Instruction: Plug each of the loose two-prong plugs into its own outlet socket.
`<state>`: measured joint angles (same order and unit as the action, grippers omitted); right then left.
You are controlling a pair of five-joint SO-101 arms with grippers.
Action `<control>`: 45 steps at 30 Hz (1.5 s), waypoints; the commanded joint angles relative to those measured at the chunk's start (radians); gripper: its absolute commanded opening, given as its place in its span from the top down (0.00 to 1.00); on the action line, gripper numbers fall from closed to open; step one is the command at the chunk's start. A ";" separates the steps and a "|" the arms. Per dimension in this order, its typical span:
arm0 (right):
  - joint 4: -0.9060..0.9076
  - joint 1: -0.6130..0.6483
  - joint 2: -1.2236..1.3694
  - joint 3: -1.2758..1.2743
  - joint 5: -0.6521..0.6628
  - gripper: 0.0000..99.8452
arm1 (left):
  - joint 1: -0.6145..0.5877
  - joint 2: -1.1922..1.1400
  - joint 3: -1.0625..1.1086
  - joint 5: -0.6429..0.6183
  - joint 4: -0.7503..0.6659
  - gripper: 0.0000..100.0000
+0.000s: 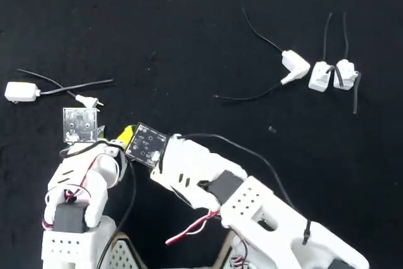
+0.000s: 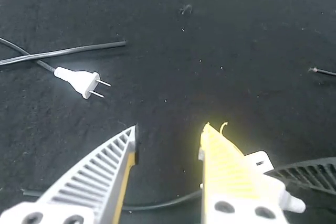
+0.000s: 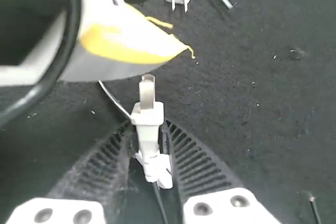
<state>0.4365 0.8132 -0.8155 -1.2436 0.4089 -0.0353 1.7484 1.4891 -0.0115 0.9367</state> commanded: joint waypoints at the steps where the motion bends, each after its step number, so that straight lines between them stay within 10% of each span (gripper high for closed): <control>1: 0.005 0.014 -0.039 0.007 -0.009 0.99 | 0.045 0.011 -0.015 -0.003 -0.003 0.80; 45: 0.161 0.014 -0.312 -0.013 -0.012 0.99 | 0.076 0.011 0.056 -0.002 -0.126 0.80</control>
<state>0.5915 0.8193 -1.0625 -1.2681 0.4074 0.0476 1.7637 1.5505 -0.0161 0.8216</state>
